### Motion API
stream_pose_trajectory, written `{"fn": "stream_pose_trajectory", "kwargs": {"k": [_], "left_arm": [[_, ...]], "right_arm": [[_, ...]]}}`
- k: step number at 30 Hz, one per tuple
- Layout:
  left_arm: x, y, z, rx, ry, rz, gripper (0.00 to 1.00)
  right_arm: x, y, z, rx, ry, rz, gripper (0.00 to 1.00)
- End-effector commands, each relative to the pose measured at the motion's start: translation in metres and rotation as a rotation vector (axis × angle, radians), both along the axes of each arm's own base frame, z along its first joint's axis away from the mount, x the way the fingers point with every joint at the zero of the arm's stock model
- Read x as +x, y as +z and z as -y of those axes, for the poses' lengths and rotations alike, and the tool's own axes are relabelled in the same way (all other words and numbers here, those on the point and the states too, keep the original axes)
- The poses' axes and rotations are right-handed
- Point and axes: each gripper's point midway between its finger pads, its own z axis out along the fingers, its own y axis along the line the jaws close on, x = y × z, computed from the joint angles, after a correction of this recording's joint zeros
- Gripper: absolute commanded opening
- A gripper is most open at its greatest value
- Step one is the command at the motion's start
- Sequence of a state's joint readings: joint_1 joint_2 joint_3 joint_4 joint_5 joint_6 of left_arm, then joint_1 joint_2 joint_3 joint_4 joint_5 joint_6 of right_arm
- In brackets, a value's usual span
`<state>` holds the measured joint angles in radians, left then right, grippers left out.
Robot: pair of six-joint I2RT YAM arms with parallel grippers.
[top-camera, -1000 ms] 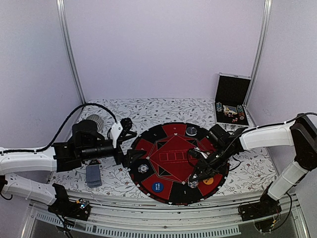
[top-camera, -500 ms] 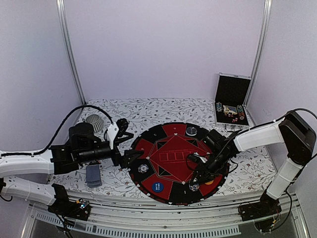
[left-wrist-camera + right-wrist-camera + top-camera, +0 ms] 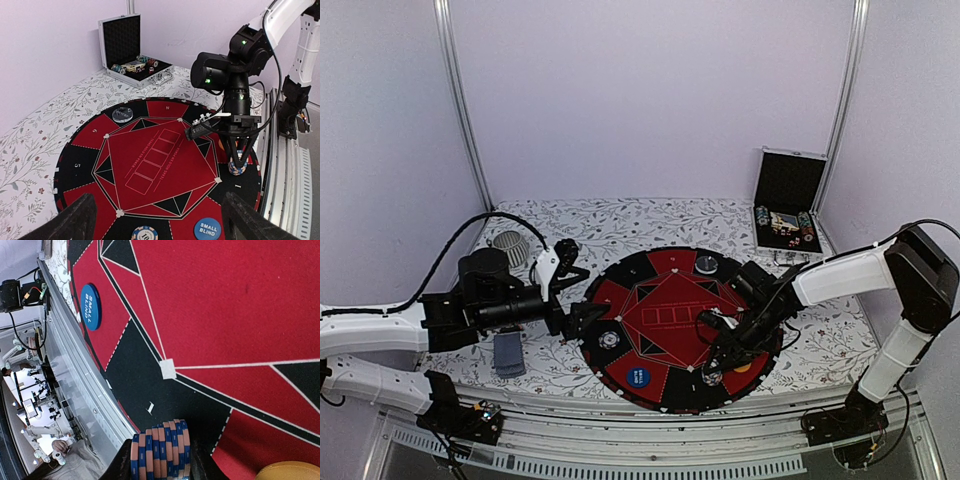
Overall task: Distribute texas hold em gaming equipment
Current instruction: Place the poker chips pile in the big blind area.
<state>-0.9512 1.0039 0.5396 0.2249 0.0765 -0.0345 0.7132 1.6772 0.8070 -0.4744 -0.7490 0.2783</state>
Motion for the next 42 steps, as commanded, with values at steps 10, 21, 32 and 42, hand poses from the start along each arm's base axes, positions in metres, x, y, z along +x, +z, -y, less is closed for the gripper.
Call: {"fn": "stream_pose_trajectory", "kwargs": {"k": [10, 21, 32, 42], "left_arm": [[-0.008, 0.0, 0.0, -0.012, -0.006, -0.005, 0.89], [-0.009, 0.0, -0.002, -0.012, 0.003, -0.004, 0.89], [-0.009, -0.001, -0.005, -0.01, 0.01, -0.001, 0.89], [-0.01, -0.002, -0.007, -0.01, 0.012, -0.004, 0.89]], "right_arm": [[0.009, -0.015, 0.02, -0.134, -0.009, 0.09, 0.36], [0.015, -0.012, 0.021, -0.16, 0.002, 0.115, 0.42], [0.017, -0.009, 0.022, -0.168, 0.002, 0.124, 0.46], [0.021, -0.004, 0.021, -0.172, 0.001, 0.141, 0.72]]}}
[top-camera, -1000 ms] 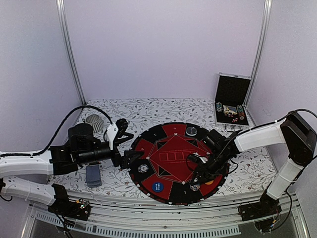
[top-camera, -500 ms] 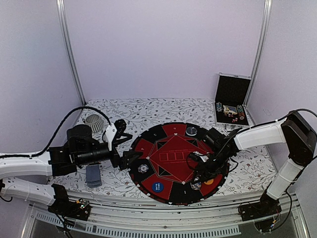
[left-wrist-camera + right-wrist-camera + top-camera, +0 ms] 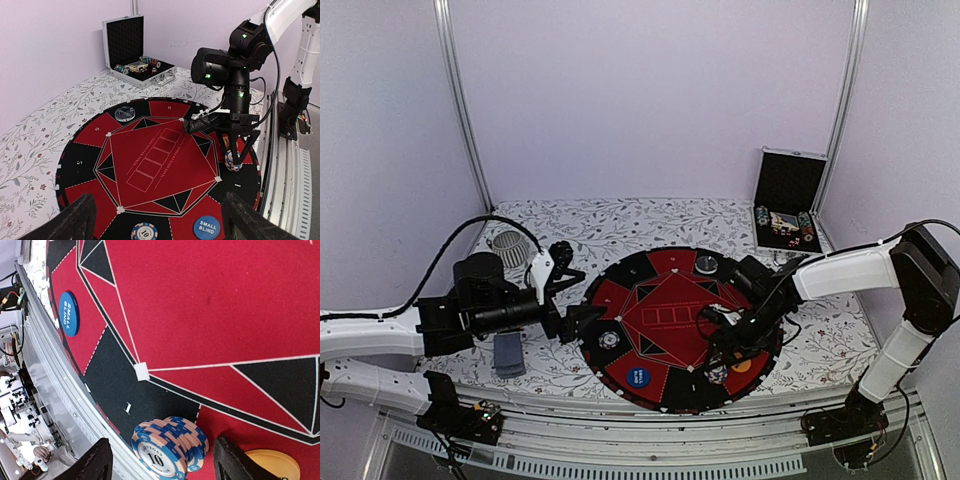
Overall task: Distribute texas hold em gaming equipment
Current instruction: Place the poker chips pile in the big blind area.
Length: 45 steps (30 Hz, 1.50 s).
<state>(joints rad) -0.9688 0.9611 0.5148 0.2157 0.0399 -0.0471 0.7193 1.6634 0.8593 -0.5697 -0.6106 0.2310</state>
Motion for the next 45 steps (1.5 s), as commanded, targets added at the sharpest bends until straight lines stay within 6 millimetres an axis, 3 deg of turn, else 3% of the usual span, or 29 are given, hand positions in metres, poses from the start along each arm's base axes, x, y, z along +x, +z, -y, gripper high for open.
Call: {"fn": "stream_pose_trajectory", "kwargs": {"k": [1, 3, 4, 11, 15, 19, 21, 24, 26, 28, 30, 31, 34, 37, 40, 45], "left_arm": [[-0.006, -0.002, -0.001, -0.001, -0.007, -0.005, 0.89], [-0.006, -0.003, -0.001, 0.002, -0.006, -0.007, 0.89], [-0.006, -0.003, -0.001, 0.002, -0.006, -0.007, 0.89], [-0.007, -0.002, -0.002, 0.003, -0.008, -0.004, 0.89], [-0.007, 0.001, -0.006, 0.004, 0.004, 0.01, 0.89], [-0.002, 0.009, -0.013, 0.015, 0.041, 0.048, 0.89], [0.005, 0.012, -0.02, 0.036, 0.092, 0.063, 0.91], [0.021, 0.011, -0.029, 0.123, 0.185, 0.083, 0.94], [0.035, 0.014, -0.037, 0.174, 0.271, 0.103, 0.97], [0.048, 0.023, -0.043, 0.199, 0.348, 0.128, 0.98], [0.055, 0.032, -0.044, 0.202, 0.38, 0.145, 0.98], [0.059, 0.036, -0.043, 0.204, 0.391, 0.15, 0.98], [0.075, 0.048, -0.04, 0.218, 0.423, 0.172, 0.98], [0.094, 0.049, -0.04, 0.253, 0.46, 0.179, 0.98], [0.109, 0.039, -0.042, 0.266, 0.465, 0.148, 0.98], [0.107, 0.014, -0.047, 0.287, 0.411, 0.108, 0.98]], "right_arm": [[0.009, -0.001, 0.01, -0.065, -0.012, 0.05, 0.75], [0.011, 0.003, 0.009, -0.062, -0.011, 0.06, 0.86], [0.012, 0.007, 0.008, -0.055, -0.01, 0.068, 0.98], [0.034, 0.043, 0.003, -0.06, -0.021, 0.189, 0.99], [0.069, 0.098, 0.004, -0.096, -0.039, 0.435, 0.99], [0.112, 0.155, 0.023, -0.16, -0.132, 0.739, 0.99], [0.13, 0.197, 0.027, -0.144, -0.176, 0.894, 0.99], [0.144, 0.251, 0.035, -0.104, -0.195, 1.124, 0.99], [0.159, 0.291, 0.059, -0.137, -0.353, 1.3, 0.99], [0.161, 0.31, 0.072, -0.089, -0.468, 1.361, 0.99], [0.153, 0.323, 0.062, 0.016, -0.423, 1.356, 0.99], [0.148, 0.323, 0.054, 0.061, -0.409, 1.32, 0.99], [0.139, 0.296, 0.033, 0.099, -0.36, 1.113, 0.99], [0.132, 0.238, 0.033, -0.052, -0.384, 0.85, 0.99], [0.1, 0.174, 0.024, -0.164, -0.375, 0.616, 0.99], [0.053, 0.097, 0.023, -0.342, -0.331, 0.41, 0.99]]}}
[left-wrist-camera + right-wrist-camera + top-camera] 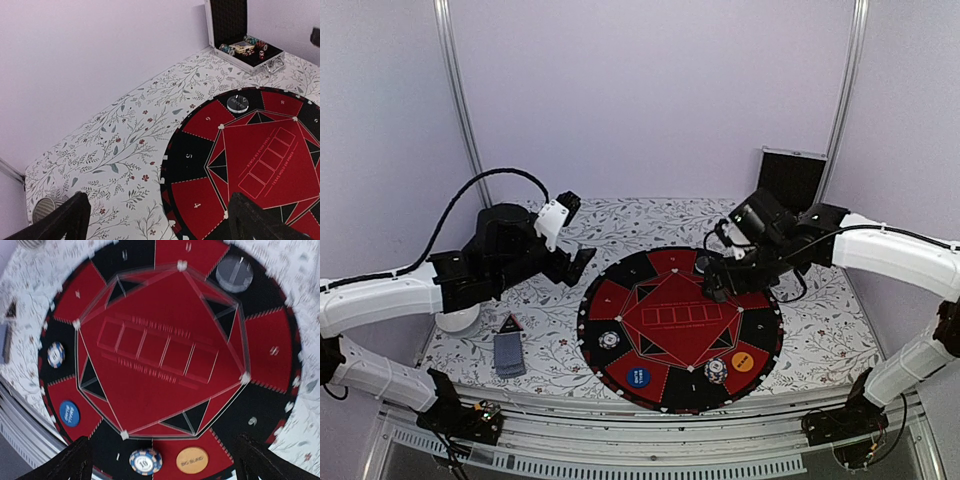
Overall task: Distribute texas hold em gaming equipment
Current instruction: Place the poker chips pile in the big blind area, then adjust the poker chips pile in the big blind area.
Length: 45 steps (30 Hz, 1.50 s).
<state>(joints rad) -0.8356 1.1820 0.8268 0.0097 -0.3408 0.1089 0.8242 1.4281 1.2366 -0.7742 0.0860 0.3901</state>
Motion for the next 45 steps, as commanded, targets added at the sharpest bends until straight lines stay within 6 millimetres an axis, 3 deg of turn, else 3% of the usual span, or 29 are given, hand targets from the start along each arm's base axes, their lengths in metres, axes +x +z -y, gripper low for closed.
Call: {"fn": "stream_pose_trajectory", "kwargs": {"k": [1, 5, 11, 17, 20, 24, 27, 34, 45], "left_arm": [[-0.005, -0.013, -0.005, 0.017, -0.04, -0.012, 0.98], [-0.009, -0.009, -0.008, 0.015, -0.051, 0.013, 0.98], [-0.01, -0.014, -0.008, 0.031, -0.055, 0.005, 0.98], [-0.01, -0.02, -0.006, 0.039, -0.064, -0.009, 0.98], [-0.009, -0.023, -0.006, 0.047, -0.066, -0.013, 0.98], [-0.01, -0.024, -0.005, 0.05, -0.069, -0.015, 0.98], [-0.01, -0.026, -0.005, 0.052, -0.07, -0.018, 0.98], [-0.01, -0.027, -0.004, 0.055, -0.074, -0.02, 0.98], [-0.01, -0.029, -0.004, 0.059, -0.08, -0.023, 0.98]], "right_arm": [[-0.057, -0.067, 0.014, -0.116, -0.082, -0.286, 0.99], [-0.071, -0.098, 0.004, -0.174, -0.063, -0.362, 0.99], [-0.087, -0.127, -0.017, -0.27, 0.013, -0.43, 0.99], [-0.094, -0.15, -0.022, -0.304, 0.044, -0.473, 0.78], [-0.101, -0.155, -0.027, -0.304, 0.068, -0.49, 0.75], [-0.107, -0.164, -0.019, -0.352, 0.068, -0.505, 0.72], [-0.111, -0.17, -0.011, -0.376, 0.065, -0.519, 0.63], [-0.118, -0.166, -0.003, -0.399, 0.059, -0.528, 0.59], [-0.126, -0.164, -0.001, -0.405, 0.064, -0.543, 0.44]]}}
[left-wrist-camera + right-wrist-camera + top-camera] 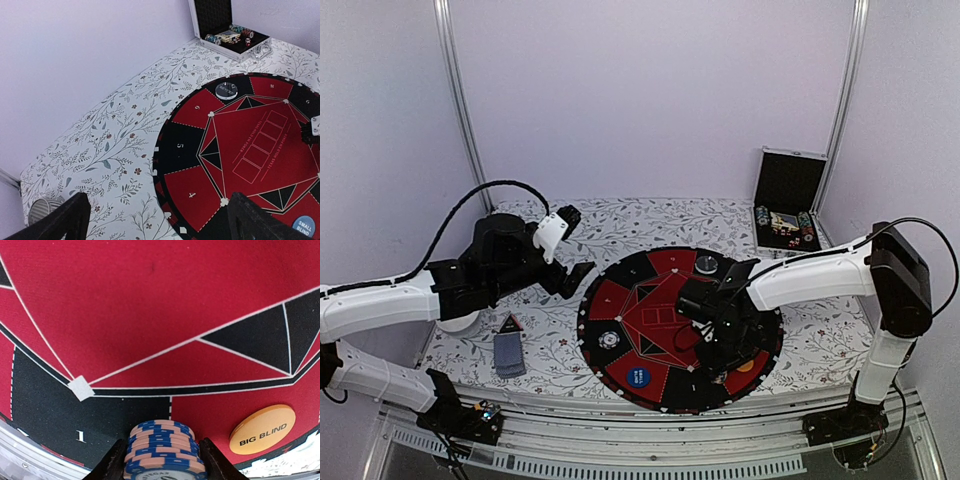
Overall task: Distribute texas hold em gaming equipment
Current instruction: Adjust the poker chips pile in the big blind area.
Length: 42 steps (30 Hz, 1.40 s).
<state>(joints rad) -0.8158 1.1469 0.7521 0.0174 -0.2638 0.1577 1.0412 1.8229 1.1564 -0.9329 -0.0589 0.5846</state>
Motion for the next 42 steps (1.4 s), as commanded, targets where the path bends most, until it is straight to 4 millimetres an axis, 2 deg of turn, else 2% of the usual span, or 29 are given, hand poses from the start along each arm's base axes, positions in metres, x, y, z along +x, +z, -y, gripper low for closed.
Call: {"fn": "stream_pose_trajectory", "kwargs": {"k": [1, 6, 7, 11, 15, 17, 21, 23, 25, 28, 32, 39, 42], "left_arm": [[0.0, -0.006, 0.0, 0.013, -0.01, -0.004, 0.98], [-0.001, -0.007, 0.001, 0.013, -0.016, -0.006, 0.98], [-0.001, -0.007, 0.001, 0.012, -0.017, -0.007, 0.98], [-0.001, -0.009, 0.002, 0.015, -0.02, -0.01, 0.98], [-0.001, -0.01, 0.003, 0.014, -0.025, -0.015, 0.98], [-0.002, -0.01, 0.004, 0.012, -0.03, -0.018, 0.98], [-0.002, -0.009, 0.003, 0.012, -0.031, -0.016, 0.98], [-0.002, -0.008, 0.003, 0.013, -0.028, -0.013, 0.98], [-0.002, -0.007, 0.003, 0.013, -0.028, -0.011, 0.98], [-0.003, -0.007, 0.002, 0.012, -0.03, -0.01, 0.98], [-0.004, -0.008, 0.005, 0.011, -0.047, -0.014, 0.98], [-0.006, -0.01, 0.008, 0.007, -0.066, -0.026, 0.98], [-0.007, -0.011, 0.009, 0.007, -0.074, -0.033, 0.98]], "right_arm": [[-0.009, 0.002, 0.008, -0.02, 0.005, -0.014, 0.43], [-0.015, 0.002, 0.008, -0.016, 0.006, -0.024, 0.46], [-0.015, 0.003, 0.008, -0.013, 0.007, -0.023, 0.5], [-0.014, 0.01, 0.006, 0.004, 0.033, -0.014, 0.76], [0.001, 0.044, -0.008, 0.079, 0.157, 0.074, 0.95], [0.014, 0.072, -0.028, 0.173, 0.257, 0.158, 0.99], [0.019, 0.1, -0.046, 0.288, 0.569, 0.269, 0.99], [0.013, 0.107, -0.049, 0.34, 0.756, 0.304, 0.99], [-0.004, 0.107, -0.044, 0.395, 0.928, 0.305, 0.99], [-0.011, 0.106, -0.032, 0.4, 1.268, 0.418, 0.99], [-0.017, 0.104, -0.03, 0.417, 1.464, 0.473, 0.99], [-0.012, 0.066, -0.014, 0.374, 1.474, 0.331, 0.99], [-0.006, 0.059, -0.014, 0.356, 1.486, 0.329, 0.99]]}}
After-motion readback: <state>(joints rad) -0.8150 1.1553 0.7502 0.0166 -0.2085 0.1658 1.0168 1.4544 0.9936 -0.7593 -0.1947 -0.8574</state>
